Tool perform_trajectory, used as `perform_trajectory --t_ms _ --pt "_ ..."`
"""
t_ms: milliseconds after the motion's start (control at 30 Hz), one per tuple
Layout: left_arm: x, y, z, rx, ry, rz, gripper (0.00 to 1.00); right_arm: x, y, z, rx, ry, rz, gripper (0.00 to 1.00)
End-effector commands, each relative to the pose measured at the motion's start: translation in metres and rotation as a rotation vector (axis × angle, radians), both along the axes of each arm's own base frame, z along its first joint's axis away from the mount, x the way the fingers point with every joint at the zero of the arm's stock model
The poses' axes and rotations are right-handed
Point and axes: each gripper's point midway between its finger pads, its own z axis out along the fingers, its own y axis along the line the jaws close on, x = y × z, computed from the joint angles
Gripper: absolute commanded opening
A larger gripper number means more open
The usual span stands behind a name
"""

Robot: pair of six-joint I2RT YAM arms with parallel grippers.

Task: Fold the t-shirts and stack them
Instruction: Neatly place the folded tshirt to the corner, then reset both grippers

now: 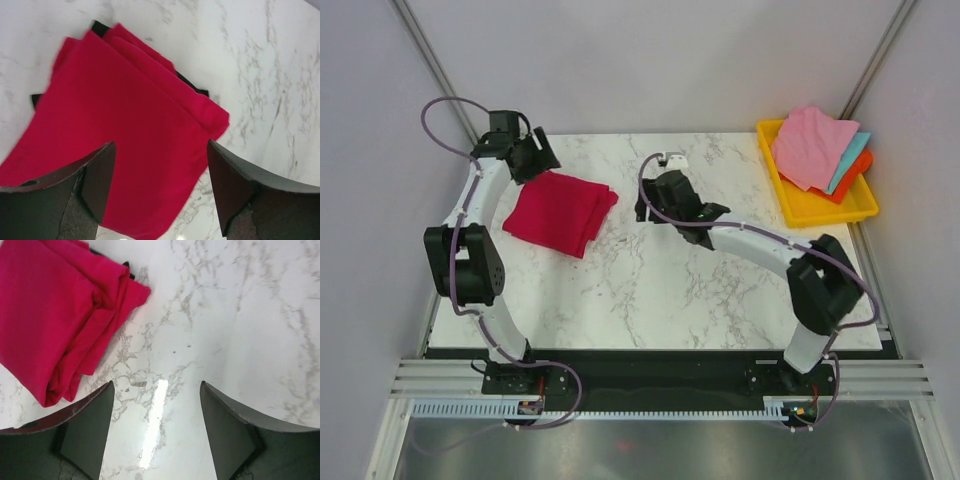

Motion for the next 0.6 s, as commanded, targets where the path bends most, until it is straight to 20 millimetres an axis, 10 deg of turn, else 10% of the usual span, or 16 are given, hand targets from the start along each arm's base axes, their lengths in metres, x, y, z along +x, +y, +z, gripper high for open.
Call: perform_trajectory --t_ms 0,367,567 --pt "-0.001 -0.063 0.013 -0.007 -0.078 -0.146 0.79 -0.014 -0.035 0.014 0.051 -0.014 -0.050 0.75" --pt "-0.004 -0.213 -0.057 -0.059 0.032 -0.390 0.75 -0.052 -0.070 -0.019 0.089 0.023 -0.091 0.72" --pt "-0.001 -0.239 -0.090 -0.106 0.091 -0.396 0.73 -0.049 -0.067 -0.014 0.100 0.018 -0.095 0.68"
